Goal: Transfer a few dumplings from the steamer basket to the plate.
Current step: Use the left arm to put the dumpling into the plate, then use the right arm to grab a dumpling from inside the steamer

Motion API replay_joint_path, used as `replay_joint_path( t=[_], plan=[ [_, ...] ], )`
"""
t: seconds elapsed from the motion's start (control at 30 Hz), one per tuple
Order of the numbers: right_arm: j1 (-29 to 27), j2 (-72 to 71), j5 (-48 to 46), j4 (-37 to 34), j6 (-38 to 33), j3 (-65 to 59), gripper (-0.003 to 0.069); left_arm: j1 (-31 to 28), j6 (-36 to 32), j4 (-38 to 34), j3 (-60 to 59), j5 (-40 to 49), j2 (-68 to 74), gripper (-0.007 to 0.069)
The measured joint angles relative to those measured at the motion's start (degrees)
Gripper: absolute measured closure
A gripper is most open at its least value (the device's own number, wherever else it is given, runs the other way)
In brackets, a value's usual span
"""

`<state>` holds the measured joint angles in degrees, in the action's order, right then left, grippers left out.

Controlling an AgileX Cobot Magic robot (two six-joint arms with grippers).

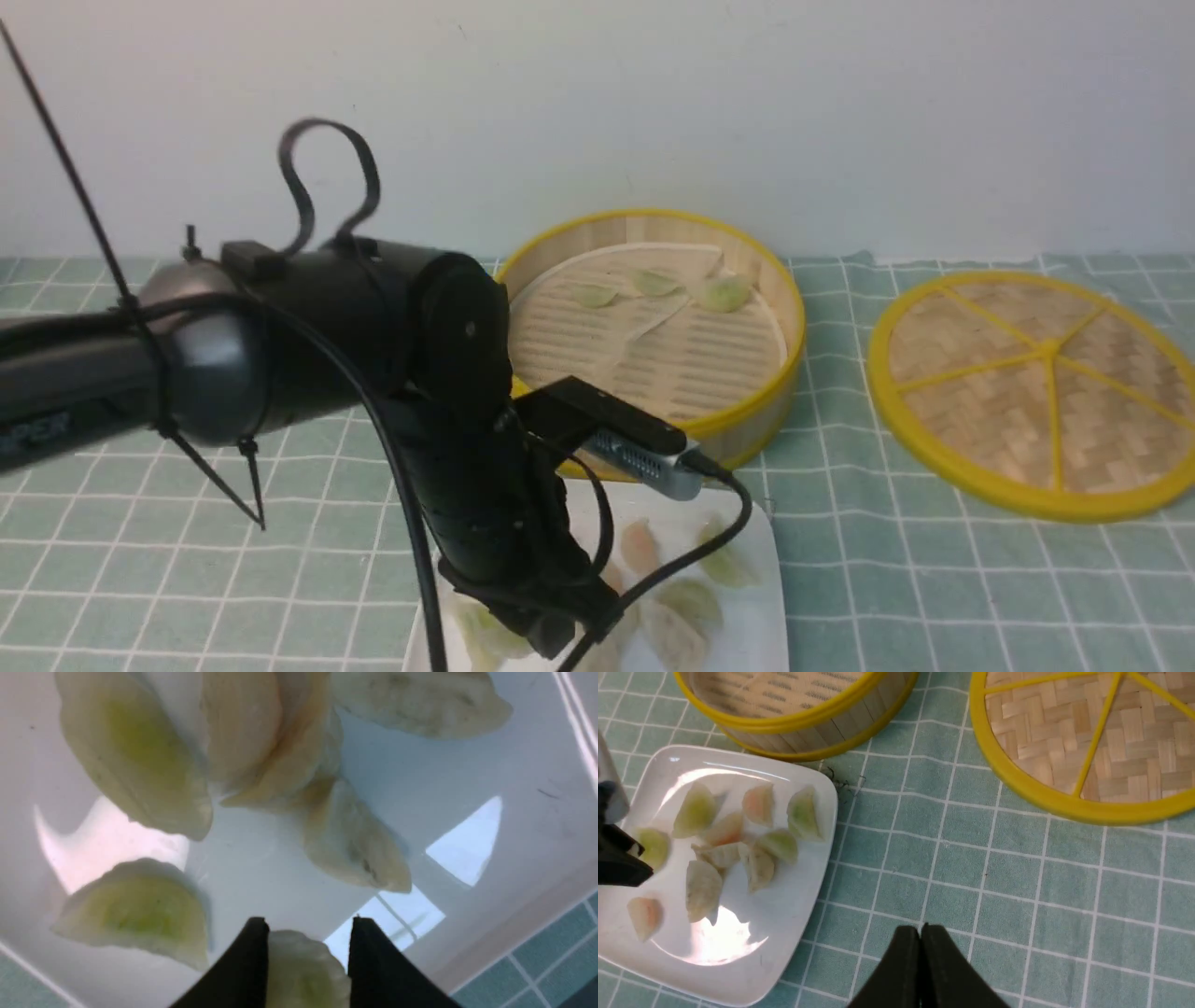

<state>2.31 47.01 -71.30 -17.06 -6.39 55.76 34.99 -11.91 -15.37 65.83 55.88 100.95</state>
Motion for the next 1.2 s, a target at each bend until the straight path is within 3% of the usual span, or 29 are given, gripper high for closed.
replay_joint_path(
  t=[0.13, 0.23, 0.33, 0.43, 0.57, 0.67, 0.8, 1.0, 1.1, 1.13, 1.2],
  plan=[
    [0.0, 0.9, 0.0, -1.3, -2.9, 0.1, 0.0673, 0.0, 1.0, 0.0, -0.1, -1.3, 2.2, 0.0372],
    [0.0, 4.6, -0.6, -4.4, -4.8, 1.6, 0.0672, 0.0, 3.0, 0.0, -0.1, -1.8, 3.3, 0.0207],
    [0.1, 9.3, -0.8, -7.0, -7.0, 3.8, 0.0672, 0.0, 4.4, 0.3, 0.2, -1.8, 3.1, 0.0151],
    [1.8, 15.3, -0.3, -7.7, -10.0, 7.1, 0.067, -0.2, 5.5, 2.2, 1.1, -0.7, 1.3, 0.0228],
    [7.7, 24.7, 2.3, -5.7, -11.6, 13.6, 0.0669, -2.9, 7.2, 4.3, 1.6, 0.0, -5.8, 0.0513],
    [12.1, 32.5, 4.6, -2.4, -11.9, 19.5, 0.0668, -6.1, 8.2, 4.8, 1.7, 1.5, -12.1, 0.0604],
    [16.4, 43.7, 6.7, 2.1, -12.1, 28.5, 0.0659, -10.7, 8.8, 5.2, 1.7, 5.2, -19.3, 0.063],
    [20.1, 62.6, 7.2, 4.9, -15.0, 45.9, 0.0575, -15.8, 9.0, 5.6, 1.7, 10.4, -26.9, 0.0631],
    [21.8, 73.8, 6.9, 6.6, -17.9, 57.9, 0.046, -16.3, 9.0, 5.8, 1.7, 12.1, -30.1, 0.0631],
    [21.9, 74.9, 6.8, 6.9, -18.1, 58.4, 0.0453, -16.3, 9.0, 5.8, 1.7, 12.2, -30.2, 0.0631],
    [22.6, 82.0, 6.0, 9.9, -19.0, 65.5, 0.0358, -16.3, 9.0, 5.9, 1.7, 13.2, -31.6, 0.0631]
  ],
)
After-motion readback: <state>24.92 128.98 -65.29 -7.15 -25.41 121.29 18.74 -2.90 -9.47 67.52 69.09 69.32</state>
